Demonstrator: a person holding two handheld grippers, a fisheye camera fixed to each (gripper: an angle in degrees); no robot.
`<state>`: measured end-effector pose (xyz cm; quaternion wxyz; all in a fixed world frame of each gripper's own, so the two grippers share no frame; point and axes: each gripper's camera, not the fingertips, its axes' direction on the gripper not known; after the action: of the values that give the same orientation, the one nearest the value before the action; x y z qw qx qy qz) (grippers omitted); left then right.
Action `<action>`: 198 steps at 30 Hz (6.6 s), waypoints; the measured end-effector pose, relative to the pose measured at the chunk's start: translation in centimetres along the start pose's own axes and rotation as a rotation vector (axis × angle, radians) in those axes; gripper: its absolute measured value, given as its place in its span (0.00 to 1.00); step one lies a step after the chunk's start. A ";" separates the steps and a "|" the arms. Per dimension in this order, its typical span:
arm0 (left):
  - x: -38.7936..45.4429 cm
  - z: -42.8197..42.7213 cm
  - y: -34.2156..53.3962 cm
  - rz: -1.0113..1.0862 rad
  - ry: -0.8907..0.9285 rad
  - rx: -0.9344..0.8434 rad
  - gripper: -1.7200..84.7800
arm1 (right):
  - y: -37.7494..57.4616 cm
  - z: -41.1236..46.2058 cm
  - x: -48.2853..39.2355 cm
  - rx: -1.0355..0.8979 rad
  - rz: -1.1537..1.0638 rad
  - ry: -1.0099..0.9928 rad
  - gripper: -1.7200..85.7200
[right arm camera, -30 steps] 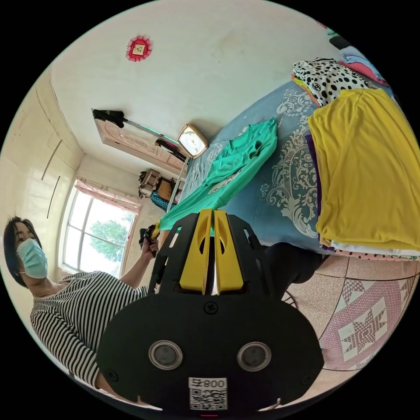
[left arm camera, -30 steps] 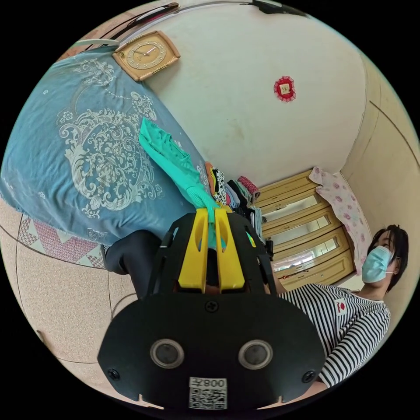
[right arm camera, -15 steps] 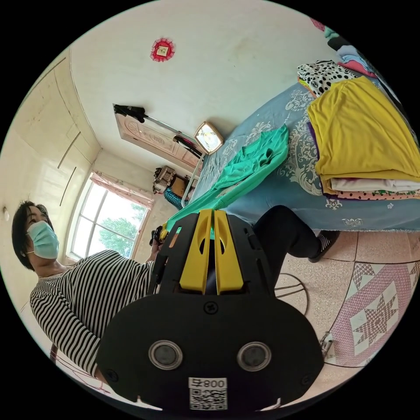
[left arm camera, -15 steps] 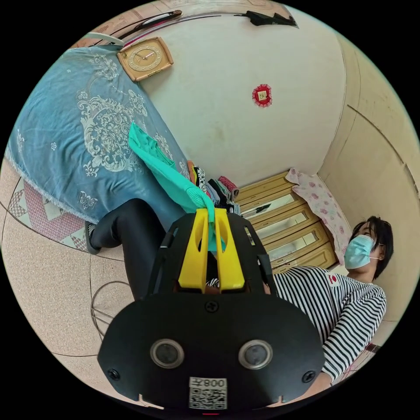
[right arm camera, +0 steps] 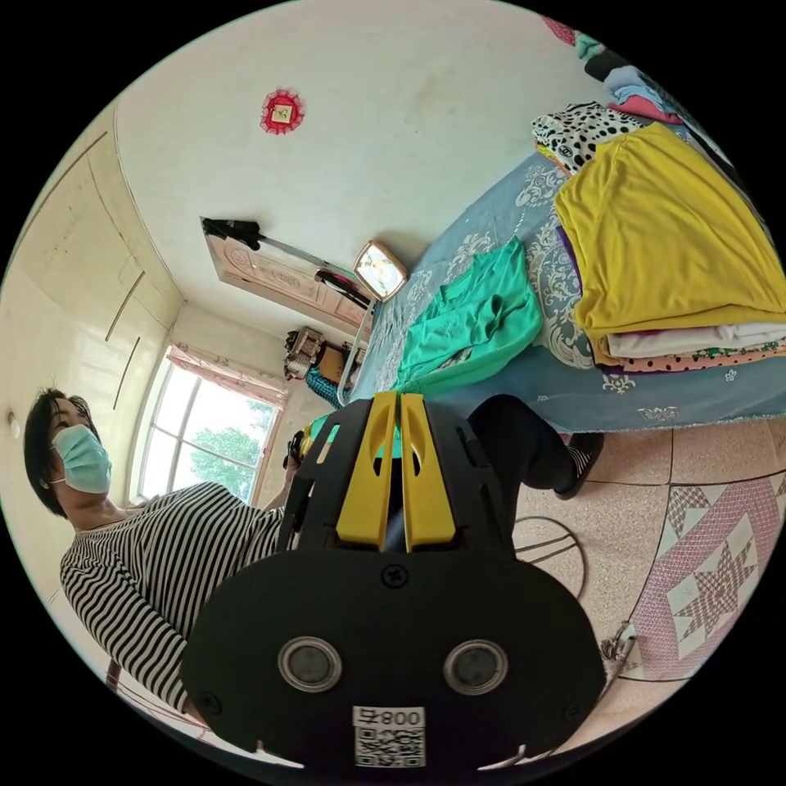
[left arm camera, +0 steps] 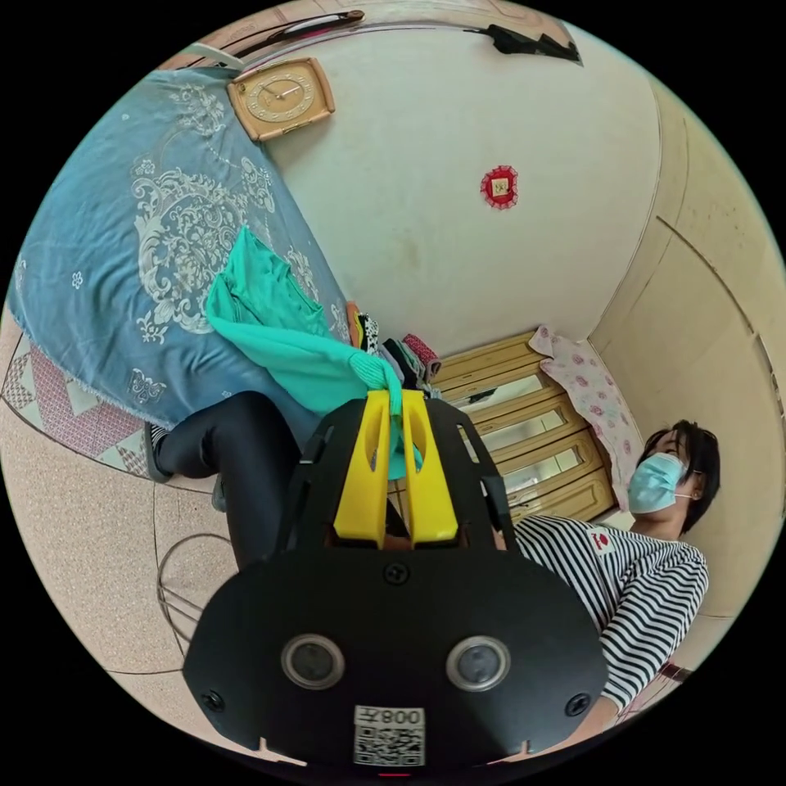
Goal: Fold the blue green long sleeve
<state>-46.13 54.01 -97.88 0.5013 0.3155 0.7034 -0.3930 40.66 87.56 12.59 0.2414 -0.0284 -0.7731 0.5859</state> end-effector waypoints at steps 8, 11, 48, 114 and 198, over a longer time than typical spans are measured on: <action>-1.5 5.8 -11.4 0.021 -0.008 -0.010 0.05 | -10.5 1.8 -2.9 -0.010 -0.003 0.024 0.02; -2.4 8.3 -16.1 0.031 -0.017 -0.014 0.05 | -15.4 2.7 -3.8 -0.005 0.003 0.033 0.02; -33.5 34.9 -59.8 -0.252 -0.308 -0.039 0.07 | -68.8 26.9 -1.0 -0.339 0.199 0.304 0.03; -39.6 62.1 -64.4 0.123 -0.483 -0.323 0.05 | -62.0 50.7 -11.3 -0.355 -0.314 0.695 0.02; -31.2 70.8 -54.7 0.482 -0.927 -0.439 0.02 | -61.3 47.5 5.6 -0.117 -0.114 0.867 0.02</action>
<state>-50.28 -36.03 -68.60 0.8870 0.1501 0.3832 -0.2094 31.10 27.92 61.47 0.5736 -0.2425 -0.6324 0.4607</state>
